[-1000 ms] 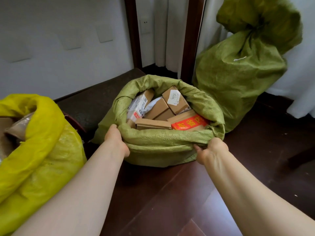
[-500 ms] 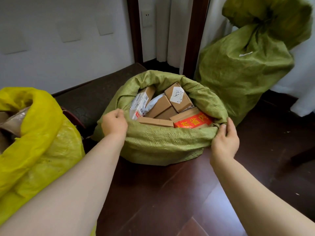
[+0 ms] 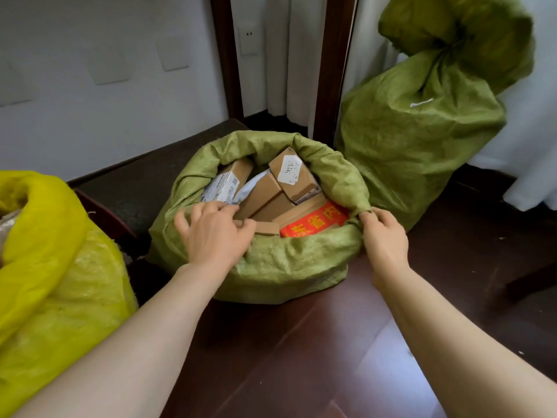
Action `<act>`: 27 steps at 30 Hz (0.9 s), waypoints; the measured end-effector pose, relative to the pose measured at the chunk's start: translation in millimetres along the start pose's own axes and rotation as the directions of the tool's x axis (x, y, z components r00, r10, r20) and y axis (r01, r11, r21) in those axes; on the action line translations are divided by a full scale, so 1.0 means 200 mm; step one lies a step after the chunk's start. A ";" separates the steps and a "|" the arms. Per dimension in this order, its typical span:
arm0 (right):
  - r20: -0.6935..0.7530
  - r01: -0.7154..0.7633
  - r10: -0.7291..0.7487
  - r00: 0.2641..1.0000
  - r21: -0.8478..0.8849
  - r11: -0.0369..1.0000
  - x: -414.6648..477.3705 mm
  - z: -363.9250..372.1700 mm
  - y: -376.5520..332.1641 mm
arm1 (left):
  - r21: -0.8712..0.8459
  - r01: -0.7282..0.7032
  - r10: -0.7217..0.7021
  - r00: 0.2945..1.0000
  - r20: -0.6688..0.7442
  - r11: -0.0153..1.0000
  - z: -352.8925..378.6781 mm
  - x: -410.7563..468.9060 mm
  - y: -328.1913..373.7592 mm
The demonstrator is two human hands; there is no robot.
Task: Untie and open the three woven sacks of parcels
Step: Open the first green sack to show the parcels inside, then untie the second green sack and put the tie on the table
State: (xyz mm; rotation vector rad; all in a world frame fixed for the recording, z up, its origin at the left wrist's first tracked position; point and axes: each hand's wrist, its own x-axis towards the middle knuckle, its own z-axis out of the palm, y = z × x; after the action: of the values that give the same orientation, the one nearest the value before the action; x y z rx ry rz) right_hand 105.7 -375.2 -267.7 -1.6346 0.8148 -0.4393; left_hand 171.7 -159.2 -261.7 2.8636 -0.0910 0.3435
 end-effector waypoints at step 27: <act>0.308 -0.064 0.065 0.949 -0.011 0.998 0.59 -0.54 -0.61 | -0.172 -0.057 0.109 0.945 0.310 0.983 -0.50 0.42 1.42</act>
State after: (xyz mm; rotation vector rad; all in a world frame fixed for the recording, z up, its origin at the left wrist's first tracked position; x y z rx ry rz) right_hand 147.1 -527.5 -142.4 -1.6211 0.6298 -0.1303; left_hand 204.2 -410.2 -79.2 2.7319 -0.2873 -0.1108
